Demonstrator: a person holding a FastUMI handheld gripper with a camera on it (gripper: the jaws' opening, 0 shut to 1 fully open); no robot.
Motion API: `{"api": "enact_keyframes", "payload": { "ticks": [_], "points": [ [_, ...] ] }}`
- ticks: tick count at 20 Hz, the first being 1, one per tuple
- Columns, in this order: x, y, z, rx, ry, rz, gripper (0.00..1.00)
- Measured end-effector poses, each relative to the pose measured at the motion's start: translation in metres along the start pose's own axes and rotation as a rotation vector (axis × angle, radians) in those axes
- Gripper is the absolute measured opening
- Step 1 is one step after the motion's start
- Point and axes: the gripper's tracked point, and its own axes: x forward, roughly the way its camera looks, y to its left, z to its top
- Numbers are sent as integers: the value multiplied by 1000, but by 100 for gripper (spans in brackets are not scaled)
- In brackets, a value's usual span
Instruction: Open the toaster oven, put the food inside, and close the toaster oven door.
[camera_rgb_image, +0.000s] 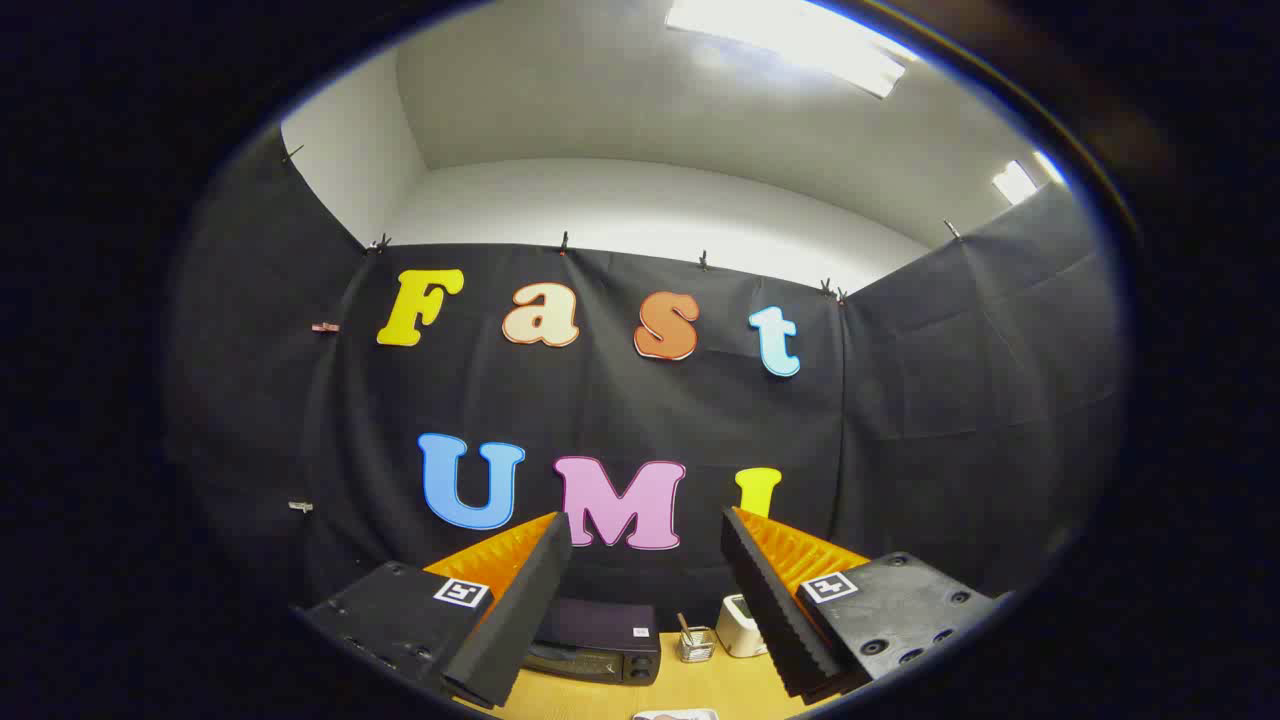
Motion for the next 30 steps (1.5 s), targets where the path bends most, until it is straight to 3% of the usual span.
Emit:
{"api": "enact_keyframes", "payload": {
  "ticks": [30],
  "points": [
    [38,8,2,9,-33,45,97]
  ]
}}
